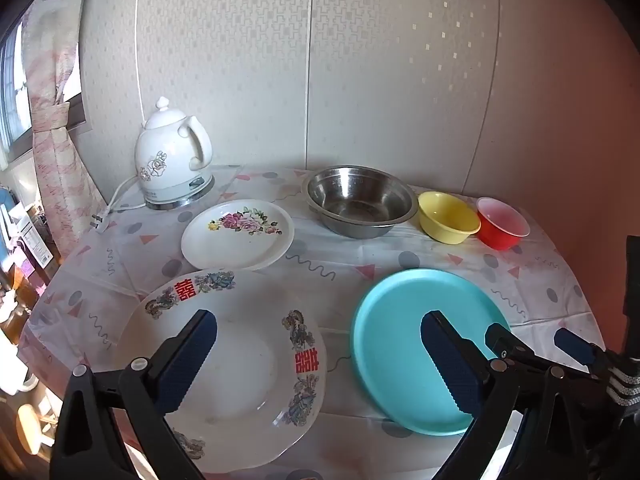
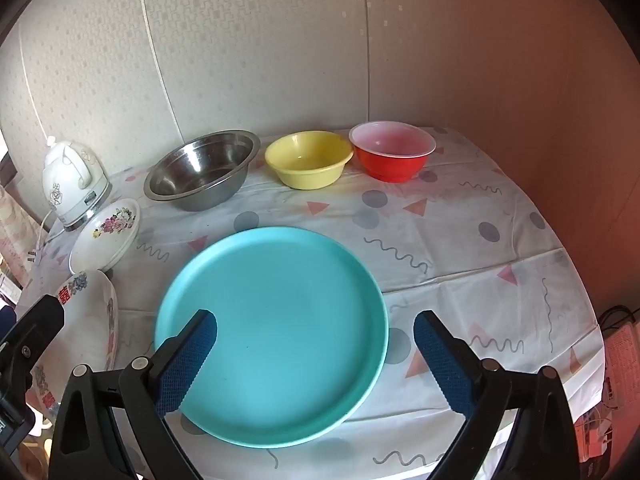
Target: Organize plates and bowls
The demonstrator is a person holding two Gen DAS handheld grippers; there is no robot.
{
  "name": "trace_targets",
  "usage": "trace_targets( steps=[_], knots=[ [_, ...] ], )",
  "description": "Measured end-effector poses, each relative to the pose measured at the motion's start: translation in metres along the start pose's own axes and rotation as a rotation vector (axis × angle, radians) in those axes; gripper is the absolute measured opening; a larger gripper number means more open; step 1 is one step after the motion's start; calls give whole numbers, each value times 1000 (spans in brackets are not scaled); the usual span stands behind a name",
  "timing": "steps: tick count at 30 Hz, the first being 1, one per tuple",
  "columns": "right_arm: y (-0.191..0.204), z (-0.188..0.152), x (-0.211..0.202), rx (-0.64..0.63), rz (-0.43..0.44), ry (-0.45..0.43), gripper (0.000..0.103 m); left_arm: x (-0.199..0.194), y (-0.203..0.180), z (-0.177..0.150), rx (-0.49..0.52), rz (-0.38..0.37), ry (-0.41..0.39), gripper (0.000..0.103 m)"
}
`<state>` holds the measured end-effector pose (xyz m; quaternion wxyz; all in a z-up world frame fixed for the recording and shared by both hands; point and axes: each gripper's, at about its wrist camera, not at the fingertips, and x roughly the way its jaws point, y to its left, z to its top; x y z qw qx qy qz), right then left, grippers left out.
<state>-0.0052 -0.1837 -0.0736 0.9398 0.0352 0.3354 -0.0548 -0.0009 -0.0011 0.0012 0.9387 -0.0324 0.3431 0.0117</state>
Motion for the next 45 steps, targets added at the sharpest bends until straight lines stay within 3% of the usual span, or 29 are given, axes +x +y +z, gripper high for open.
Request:
trace_targets(
  steps=[28, 45],
  knots=[
    [3, 1, 6, -9, 29, -3, 101, 0, -2, 2, 14, 20, -4, 103],
    [2, 2, 26, -9, 41, 31, 101, 25, -9, 3, 43, 30, 52, 103]
  ],
)
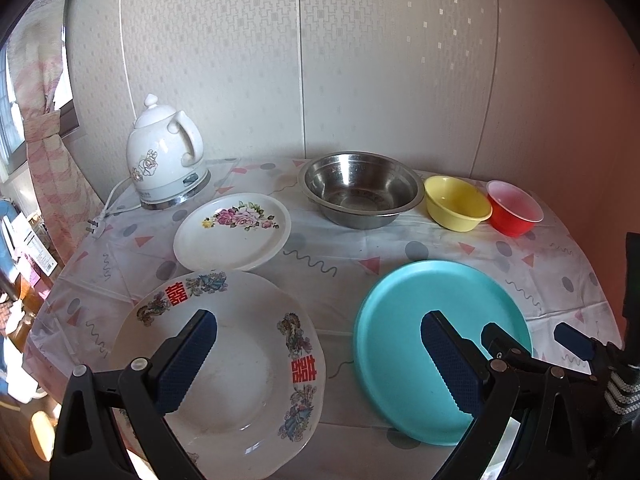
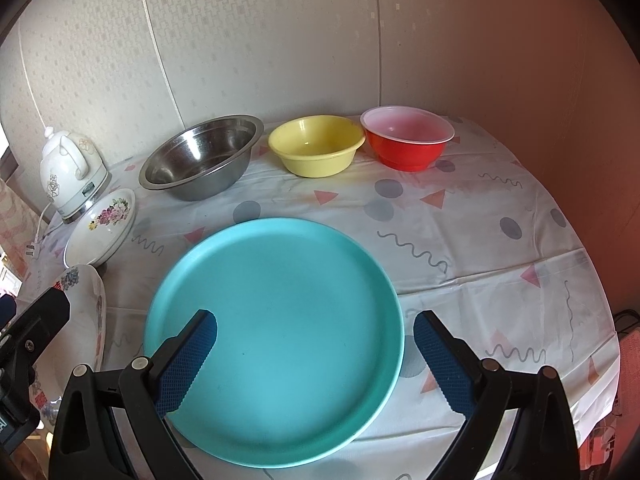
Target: Organize plates and bowls
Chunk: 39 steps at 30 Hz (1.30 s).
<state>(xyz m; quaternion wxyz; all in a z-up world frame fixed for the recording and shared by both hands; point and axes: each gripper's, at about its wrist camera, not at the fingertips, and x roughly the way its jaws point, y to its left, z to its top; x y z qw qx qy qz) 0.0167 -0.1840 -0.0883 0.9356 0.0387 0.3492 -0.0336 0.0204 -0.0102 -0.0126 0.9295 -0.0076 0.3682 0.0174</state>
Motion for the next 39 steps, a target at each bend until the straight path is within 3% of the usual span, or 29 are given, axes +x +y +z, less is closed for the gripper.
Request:
trace_targets(
  steps=[39],
  knots=[
    [3, 0, -4, -8, 4, -12, 101, -3, -4, 0, 20, 10, -2, 103]
  ],
)
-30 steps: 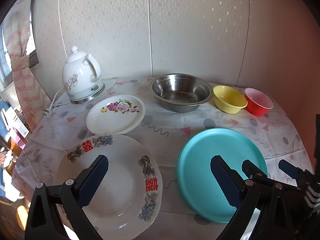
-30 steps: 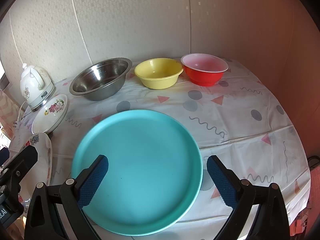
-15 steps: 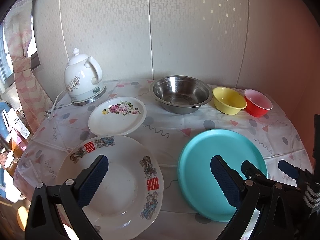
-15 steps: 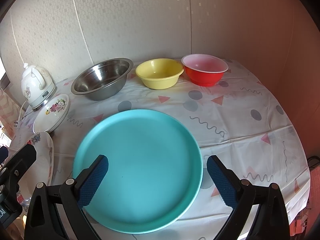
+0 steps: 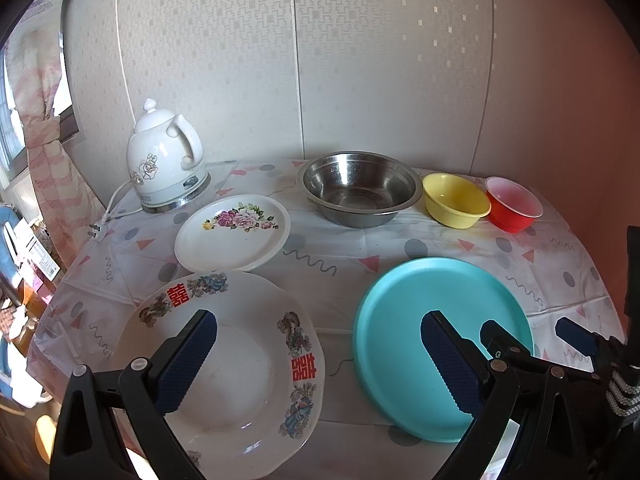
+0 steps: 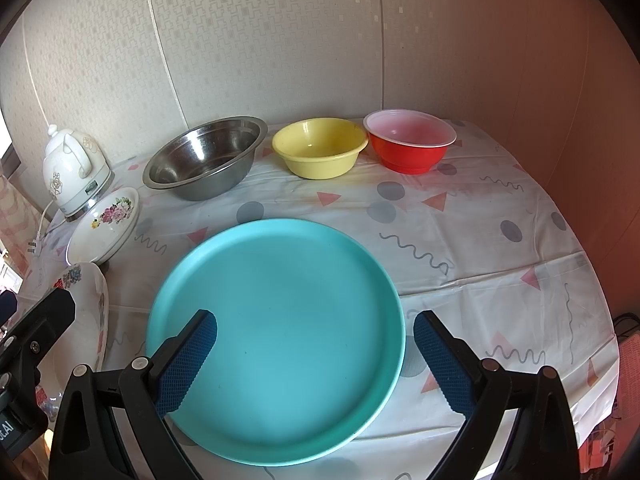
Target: Organize plates and bowls
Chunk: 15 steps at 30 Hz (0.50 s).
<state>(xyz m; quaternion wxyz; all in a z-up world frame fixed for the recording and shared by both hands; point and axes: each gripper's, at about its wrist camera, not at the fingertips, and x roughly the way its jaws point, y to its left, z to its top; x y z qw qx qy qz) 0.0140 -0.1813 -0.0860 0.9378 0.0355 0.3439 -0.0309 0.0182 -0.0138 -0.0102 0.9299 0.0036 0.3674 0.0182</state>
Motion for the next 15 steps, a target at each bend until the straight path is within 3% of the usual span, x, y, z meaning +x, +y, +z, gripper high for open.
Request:
trace_targets(
  steps=[15],
  knots=[
    [-5, 2, 0, 18, 2, 10, 101, 5, -5, 1, 15, -19, 15, 103]
  ],
)
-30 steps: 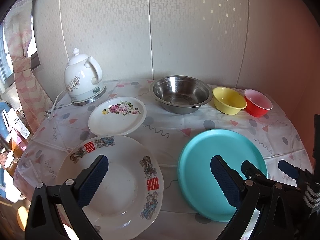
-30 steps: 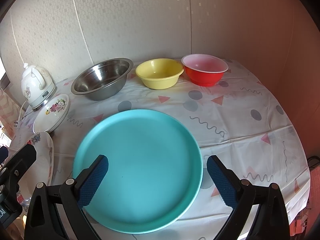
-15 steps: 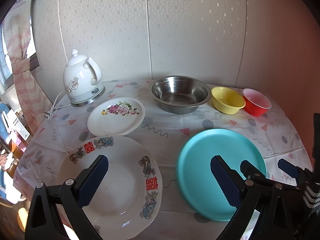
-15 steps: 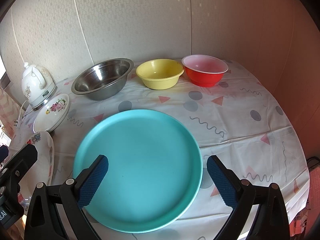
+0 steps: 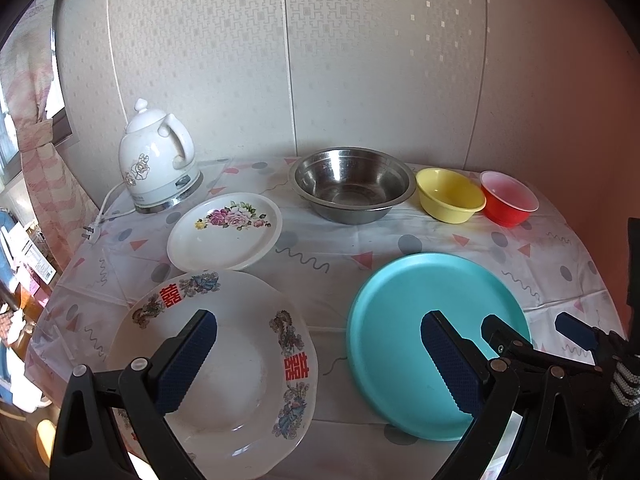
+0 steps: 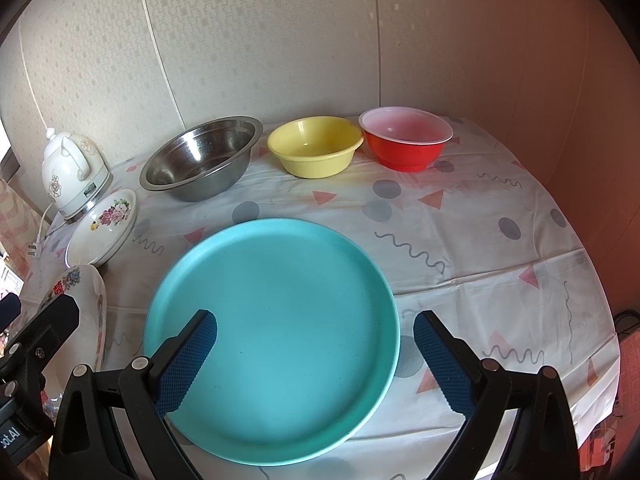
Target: Organize plates and bowls
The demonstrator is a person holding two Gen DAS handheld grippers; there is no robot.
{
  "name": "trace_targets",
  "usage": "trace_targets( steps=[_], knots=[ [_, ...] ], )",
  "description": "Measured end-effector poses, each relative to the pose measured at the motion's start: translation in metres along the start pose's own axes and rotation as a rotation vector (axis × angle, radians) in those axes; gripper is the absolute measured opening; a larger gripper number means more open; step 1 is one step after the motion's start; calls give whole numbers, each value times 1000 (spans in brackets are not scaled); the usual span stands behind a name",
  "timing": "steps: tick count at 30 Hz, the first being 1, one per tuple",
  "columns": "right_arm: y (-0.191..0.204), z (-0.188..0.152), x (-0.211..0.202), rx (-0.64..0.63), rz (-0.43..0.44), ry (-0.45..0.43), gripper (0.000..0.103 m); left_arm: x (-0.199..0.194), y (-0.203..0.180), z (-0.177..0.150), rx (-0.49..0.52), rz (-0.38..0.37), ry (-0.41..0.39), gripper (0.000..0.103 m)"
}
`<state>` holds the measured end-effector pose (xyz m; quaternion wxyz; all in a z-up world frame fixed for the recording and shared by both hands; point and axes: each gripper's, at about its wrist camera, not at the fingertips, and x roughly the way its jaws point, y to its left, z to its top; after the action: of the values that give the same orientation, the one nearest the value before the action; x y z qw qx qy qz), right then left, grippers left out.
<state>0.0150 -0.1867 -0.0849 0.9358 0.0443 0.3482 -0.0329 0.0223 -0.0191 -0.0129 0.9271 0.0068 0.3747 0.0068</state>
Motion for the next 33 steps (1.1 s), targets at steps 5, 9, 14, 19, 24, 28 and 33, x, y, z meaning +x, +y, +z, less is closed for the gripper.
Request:
trace_targets(
  steps=[5, 9, 14, 19, 24, 28, 33],
  knots=[
    [-6, 0, 2, 15, -8, 11, 101, 6, -4, 0, 12, -35, 23, 103],
    [-15, 4, 6, 41, 18, 42, 94, 18, -7, 7, 31, -150, 95, 103],
    [-41, -1, 11, 91, 11, 91, 68, 38, -12, 25, 57, -211, 154, 99],
    [-63, -12, 18, 120, -7, 132, 52, 54, -6, 36, 61, -237, 188, 88],
    [-67, -13, 23, 119, 6, 157, 34, 71, -2, 38, 73, -274, 251, 66],
    [-59, -12, 29, 81, 39, 171, 31, 83, -8, 36, 115, -284, 290, 47],
    [-52, -16, 37, 51, 62, 200, 30, 100, -21, 31, 195, -261, 342, 38]
  ],
)
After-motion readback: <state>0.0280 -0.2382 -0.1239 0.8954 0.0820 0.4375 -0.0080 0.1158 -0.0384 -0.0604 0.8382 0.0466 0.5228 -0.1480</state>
